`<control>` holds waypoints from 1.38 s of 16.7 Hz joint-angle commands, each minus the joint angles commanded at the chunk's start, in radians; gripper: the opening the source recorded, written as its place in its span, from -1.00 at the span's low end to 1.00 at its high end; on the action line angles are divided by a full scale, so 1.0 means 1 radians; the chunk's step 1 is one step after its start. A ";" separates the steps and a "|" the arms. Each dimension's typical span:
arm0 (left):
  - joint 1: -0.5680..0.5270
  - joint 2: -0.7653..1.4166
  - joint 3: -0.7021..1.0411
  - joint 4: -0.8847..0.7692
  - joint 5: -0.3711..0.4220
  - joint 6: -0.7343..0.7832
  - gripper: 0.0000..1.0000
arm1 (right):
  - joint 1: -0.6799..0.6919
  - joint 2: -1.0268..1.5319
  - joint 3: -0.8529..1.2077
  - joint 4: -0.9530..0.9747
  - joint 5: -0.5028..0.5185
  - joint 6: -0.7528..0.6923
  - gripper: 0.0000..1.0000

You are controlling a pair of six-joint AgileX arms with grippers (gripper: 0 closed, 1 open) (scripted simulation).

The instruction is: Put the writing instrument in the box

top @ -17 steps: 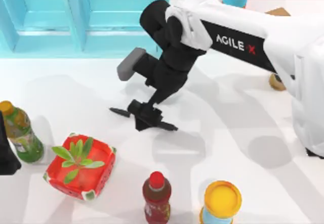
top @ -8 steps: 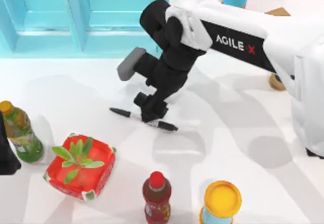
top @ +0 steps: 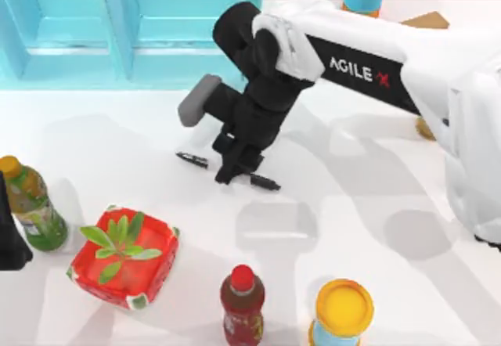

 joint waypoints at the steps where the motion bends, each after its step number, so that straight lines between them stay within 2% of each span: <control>1: 0.000 0.000 0.000 0.000 0.000 0.000 1.00 | 0.000 0.000 0.000 0.000 0.000 0.000 -1.00; 8: 0.000 0.000 0.000 0.000 0.000 0.000 1.00 | -0.020 -0.044 0.056 -0.044 0.032 -0.022 -1.00; 17: 0.000 0.000 0.000 0.000 0.000 0.000 1.00 | -0.026 -0.001 0.492 -0.431 0.035 -0.020 -1.00; 23: 0.000 0.000 0.000 0.000 0.000 0.000 1.00 | -0.024 -0.004 0.513 -0.450 0.036 -0.019 -1.00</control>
